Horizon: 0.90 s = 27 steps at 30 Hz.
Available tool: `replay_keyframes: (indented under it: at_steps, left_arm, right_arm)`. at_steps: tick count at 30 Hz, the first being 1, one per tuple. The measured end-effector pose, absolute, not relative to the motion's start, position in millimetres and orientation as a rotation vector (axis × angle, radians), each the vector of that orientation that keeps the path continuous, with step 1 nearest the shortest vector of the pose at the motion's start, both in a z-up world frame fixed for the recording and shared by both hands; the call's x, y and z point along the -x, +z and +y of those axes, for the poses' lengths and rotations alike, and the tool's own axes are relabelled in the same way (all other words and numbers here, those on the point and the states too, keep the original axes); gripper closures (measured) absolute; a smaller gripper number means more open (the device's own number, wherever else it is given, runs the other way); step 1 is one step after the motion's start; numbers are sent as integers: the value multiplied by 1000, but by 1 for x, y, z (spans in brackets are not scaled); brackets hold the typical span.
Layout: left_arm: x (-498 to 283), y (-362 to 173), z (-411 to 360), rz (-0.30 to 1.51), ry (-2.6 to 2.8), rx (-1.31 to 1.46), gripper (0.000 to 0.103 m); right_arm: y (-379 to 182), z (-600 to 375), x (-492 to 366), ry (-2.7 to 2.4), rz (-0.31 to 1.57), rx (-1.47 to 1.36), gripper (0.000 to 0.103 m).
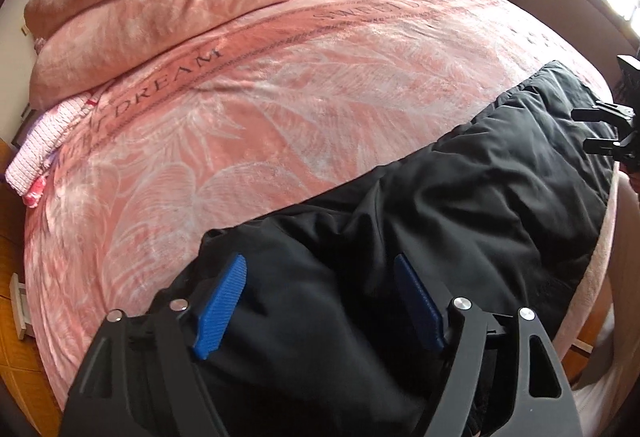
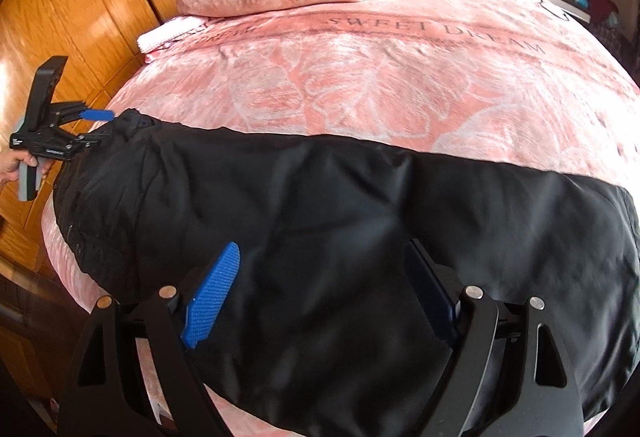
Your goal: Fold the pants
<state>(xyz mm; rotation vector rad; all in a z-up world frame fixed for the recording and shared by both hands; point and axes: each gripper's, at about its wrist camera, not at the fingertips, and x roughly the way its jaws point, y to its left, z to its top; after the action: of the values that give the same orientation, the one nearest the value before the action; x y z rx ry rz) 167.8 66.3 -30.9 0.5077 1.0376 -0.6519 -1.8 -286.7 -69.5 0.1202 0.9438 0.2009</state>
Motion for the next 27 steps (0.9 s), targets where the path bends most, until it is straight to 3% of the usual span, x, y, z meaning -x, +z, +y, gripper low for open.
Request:
replay_keyframes:
  at_steps: [6,12,14,17,19,22,27]
  left_arm:
    - [-188,-46,62,1015,-552,-681,19]
    - [-229,-58,99,1150,-605,-474,21]
    - [-232,-66,101,1191,-636,-427,44]
    - [-228,-74,98,1205,-644,-432,54]
    - [-229,-71,103,1194,-629,-394,66]
    - [-223,-61,108,1156,-588,-372,76]
    - [-224,-56,109,1127,-530,-389,80]
  right_arm:
    - [-69,-269,-3,223,952,-53,19]
    - [-77,-266,-6,217,977,-56,19]
    - [-80,-263,-9,217,988,-58,19]
    - [-84,-258,-13,218,1003,-50,19]
    - [-86,-255,-15,216,1008,-39,19]
    - [-87,-253,-19,208,1013,-35,19]
    - [-87,-251,-28,211,1009,-41,19]
